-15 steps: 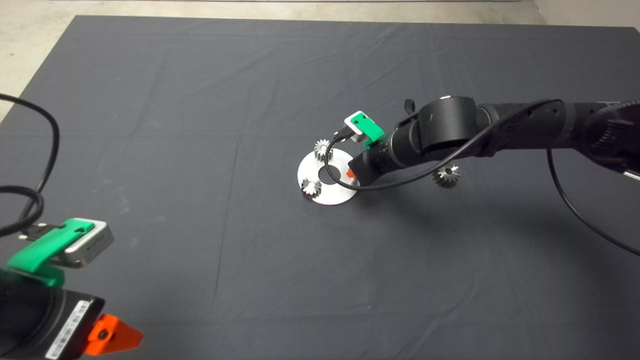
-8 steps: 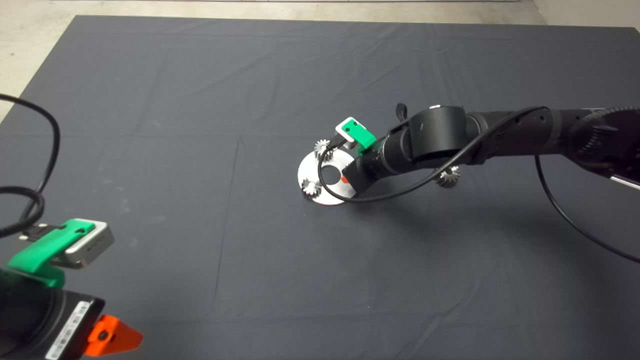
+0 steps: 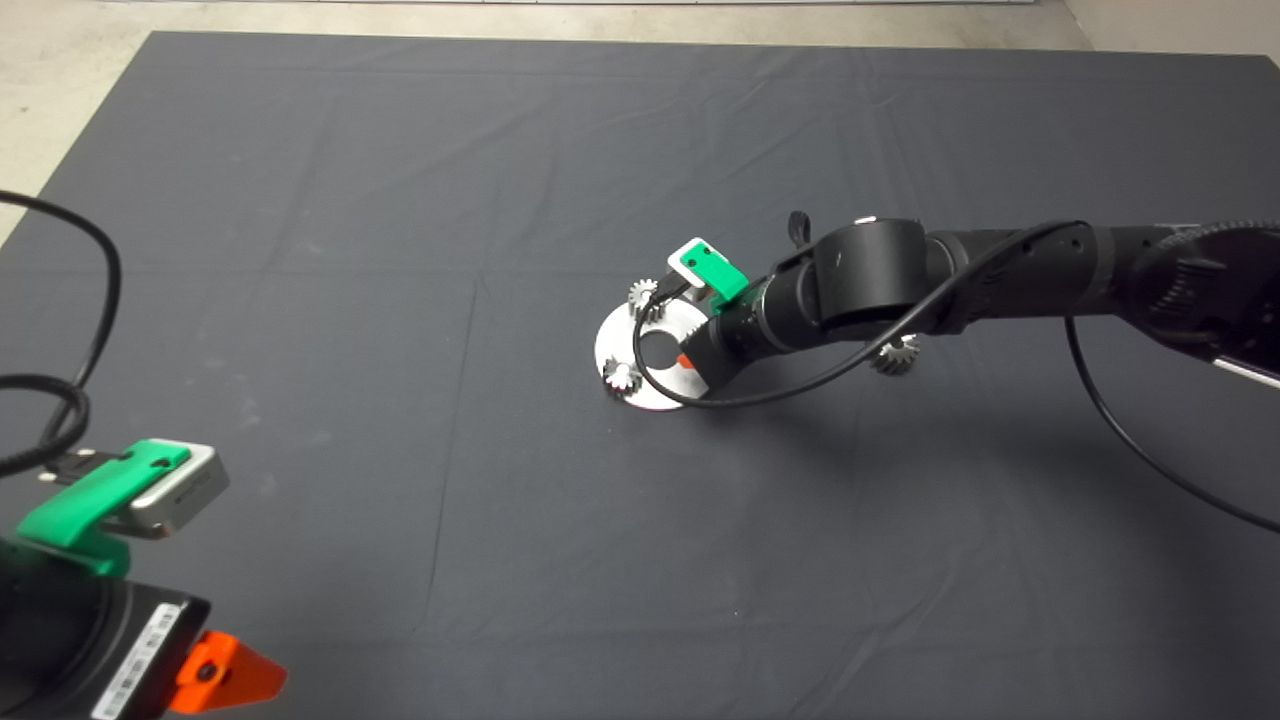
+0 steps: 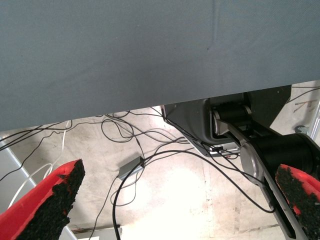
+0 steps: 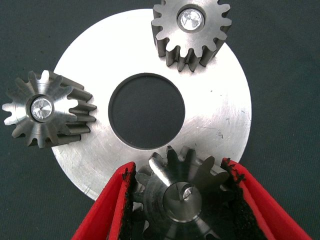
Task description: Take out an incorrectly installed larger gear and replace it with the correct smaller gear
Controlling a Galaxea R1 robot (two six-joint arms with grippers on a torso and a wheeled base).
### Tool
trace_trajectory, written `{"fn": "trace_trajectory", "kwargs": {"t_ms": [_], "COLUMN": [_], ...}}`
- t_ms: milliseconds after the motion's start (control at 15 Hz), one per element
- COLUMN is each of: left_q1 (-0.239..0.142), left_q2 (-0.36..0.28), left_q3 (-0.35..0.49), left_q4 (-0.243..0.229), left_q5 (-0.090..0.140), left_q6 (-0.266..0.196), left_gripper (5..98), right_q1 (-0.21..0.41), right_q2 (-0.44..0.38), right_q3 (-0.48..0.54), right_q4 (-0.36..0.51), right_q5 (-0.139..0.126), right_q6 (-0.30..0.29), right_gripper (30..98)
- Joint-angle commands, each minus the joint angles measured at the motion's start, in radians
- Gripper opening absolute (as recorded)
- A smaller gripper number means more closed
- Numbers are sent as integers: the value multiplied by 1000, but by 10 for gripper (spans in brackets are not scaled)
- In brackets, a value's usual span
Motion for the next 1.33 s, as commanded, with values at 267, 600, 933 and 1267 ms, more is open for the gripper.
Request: {"fn": "trace_trajectory", "kwargs": {"t_ms": [267,600,933,1267], "left_q1": [-4,-4,-4,-4], "left_q2": [-2,-2,-2,-2], "left_q3": [18,18,18,18], "left_q4": [-18,-18,-18,-18], "left_q5": [0,1,1,1], "left_q6": [-1,-1,-1,-1], "left_gripper": [982,982,982,982], "right_q1": [2,5,5,5], "right_q2": [-9,-30,-36,-38], "right_q3": [-30,-8,-3,16], "right_q4": [-25,-24,-24,-24], "right_q5": [-13,-20,-22,-20], "right_q6": [-3,-2,-2,-2], "right_gripper": [421,421,421,422]}}
